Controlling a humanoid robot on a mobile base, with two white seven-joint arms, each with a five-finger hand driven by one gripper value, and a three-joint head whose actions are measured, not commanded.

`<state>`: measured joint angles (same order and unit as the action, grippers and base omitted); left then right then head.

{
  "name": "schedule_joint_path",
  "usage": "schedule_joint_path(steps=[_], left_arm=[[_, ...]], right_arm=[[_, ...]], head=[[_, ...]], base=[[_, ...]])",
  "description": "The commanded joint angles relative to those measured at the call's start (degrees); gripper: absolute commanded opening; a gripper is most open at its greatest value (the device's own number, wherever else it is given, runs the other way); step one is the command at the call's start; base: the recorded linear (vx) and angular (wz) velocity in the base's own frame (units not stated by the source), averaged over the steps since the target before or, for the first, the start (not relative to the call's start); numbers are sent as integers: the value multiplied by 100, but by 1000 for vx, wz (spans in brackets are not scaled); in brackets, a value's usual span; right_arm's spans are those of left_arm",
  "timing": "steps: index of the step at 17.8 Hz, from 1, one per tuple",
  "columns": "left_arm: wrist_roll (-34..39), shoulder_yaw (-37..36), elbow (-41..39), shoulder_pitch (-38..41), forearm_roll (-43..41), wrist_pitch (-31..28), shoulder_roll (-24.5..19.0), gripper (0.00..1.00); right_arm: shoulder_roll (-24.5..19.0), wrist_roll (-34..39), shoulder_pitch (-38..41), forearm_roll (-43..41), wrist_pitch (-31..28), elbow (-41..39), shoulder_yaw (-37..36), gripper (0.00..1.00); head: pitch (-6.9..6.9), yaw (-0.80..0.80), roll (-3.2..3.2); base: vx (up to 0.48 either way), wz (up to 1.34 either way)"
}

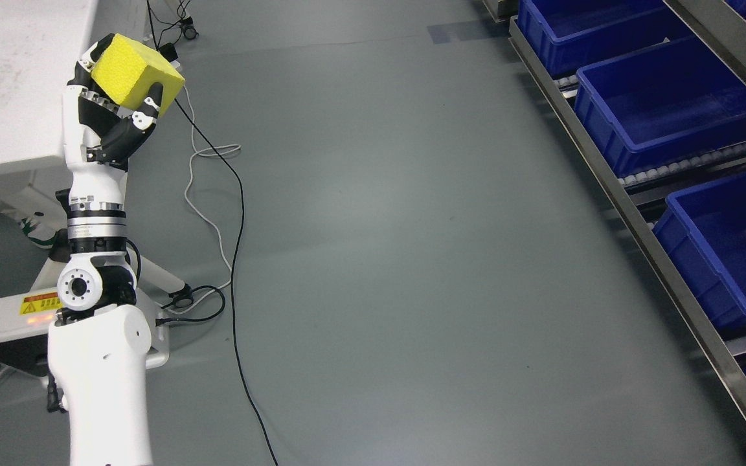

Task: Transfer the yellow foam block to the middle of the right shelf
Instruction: 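Hold the cube raised in the left hand while turning to the shelves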

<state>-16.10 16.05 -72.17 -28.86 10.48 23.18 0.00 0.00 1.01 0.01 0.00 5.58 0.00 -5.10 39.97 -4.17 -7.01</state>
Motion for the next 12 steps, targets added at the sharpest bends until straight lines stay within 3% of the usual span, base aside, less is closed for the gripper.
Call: schedule_joint_path(steps=[1,12], left_arm=[[-7,-23,-17,3,-2,3,-100,45],[-16,-49,-61,108,-2,3,-100,45]], right_arm=[[100,5,-18,0,-4,-100,0,100],[100,5,-10,0,-4,-100,0,100]], head=[[0,0,0],[0,0,0]], base=[[285,-164],[333,-26]])
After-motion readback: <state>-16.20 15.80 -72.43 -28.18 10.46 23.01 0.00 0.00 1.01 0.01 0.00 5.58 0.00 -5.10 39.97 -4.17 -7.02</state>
